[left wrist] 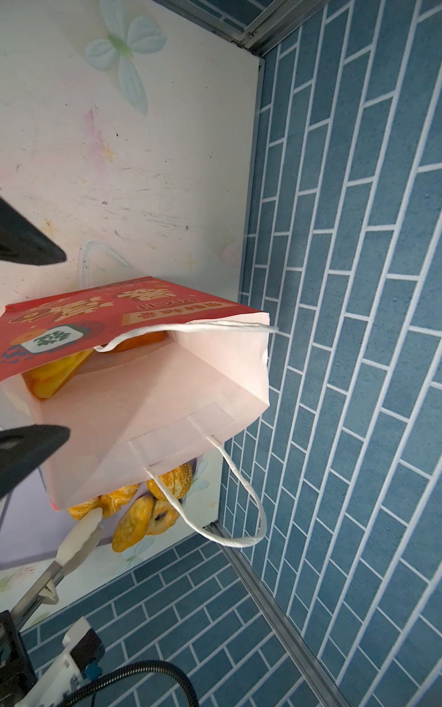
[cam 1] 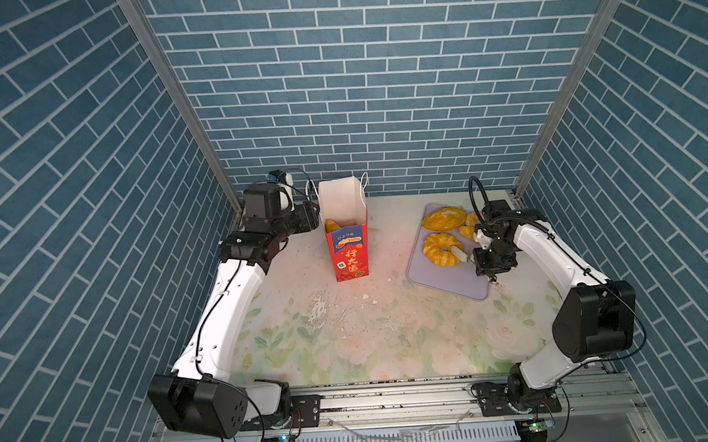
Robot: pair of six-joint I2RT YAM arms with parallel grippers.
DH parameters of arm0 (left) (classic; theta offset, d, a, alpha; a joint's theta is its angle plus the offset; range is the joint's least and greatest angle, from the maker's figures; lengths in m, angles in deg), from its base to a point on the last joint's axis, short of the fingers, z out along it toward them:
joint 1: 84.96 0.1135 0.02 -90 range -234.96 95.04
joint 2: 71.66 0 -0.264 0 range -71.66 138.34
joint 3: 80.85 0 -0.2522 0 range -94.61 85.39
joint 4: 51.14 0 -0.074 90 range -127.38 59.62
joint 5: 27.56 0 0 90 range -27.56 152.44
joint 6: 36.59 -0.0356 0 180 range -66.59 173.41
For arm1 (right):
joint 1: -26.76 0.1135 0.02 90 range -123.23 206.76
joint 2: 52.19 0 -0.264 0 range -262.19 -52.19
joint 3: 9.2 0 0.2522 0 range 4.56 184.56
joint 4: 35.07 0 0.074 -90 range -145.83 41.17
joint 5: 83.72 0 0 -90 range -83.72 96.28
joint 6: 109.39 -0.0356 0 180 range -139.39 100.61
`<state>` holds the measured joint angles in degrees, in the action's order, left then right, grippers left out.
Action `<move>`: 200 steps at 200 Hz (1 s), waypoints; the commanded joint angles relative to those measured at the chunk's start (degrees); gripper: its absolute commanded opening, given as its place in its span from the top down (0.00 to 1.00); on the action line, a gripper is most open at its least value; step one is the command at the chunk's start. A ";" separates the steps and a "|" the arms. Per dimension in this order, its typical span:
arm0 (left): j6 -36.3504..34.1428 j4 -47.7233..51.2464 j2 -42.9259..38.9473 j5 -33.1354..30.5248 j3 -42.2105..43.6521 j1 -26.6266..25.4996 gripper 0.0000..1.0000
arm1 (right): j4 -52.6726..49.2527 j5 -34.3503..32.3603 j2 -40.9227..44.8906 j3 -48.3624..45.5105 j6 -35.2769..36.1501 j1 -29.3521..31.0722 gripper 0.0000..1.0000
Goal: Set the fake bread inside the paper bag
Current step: 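Lift the ring croissant off the tray with the right gripper's tongs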
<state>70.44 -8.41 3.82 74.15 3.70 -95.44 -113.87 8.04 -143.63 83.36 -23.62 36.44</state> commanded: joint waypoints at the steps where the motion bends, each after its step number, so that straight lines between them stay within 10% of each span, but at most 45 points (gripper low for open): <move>1: -0.26 -0.45 0.40 0.85 -0.10 -0.24 0.32 | 0.03 0.68 -0.95 2.83 0.00 -0.18 0.61; 138: -0.16 0.56 1.60 -0.21 -1.79 -0.24 0.33 | -6.52 2.91 -16.47 17.82 7.53 -0.31 0.58; 200: -0.06 0.61 0.81 -0.34 -1.65 -0.33 0.33 | -5.86 4.72 -16.10 16.00 8.09 -0.58 0.73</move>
<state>70.53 -8.08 5.28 74.06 3.22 -95.44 -118.65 10.60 -160.85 100.02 -17.53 36.06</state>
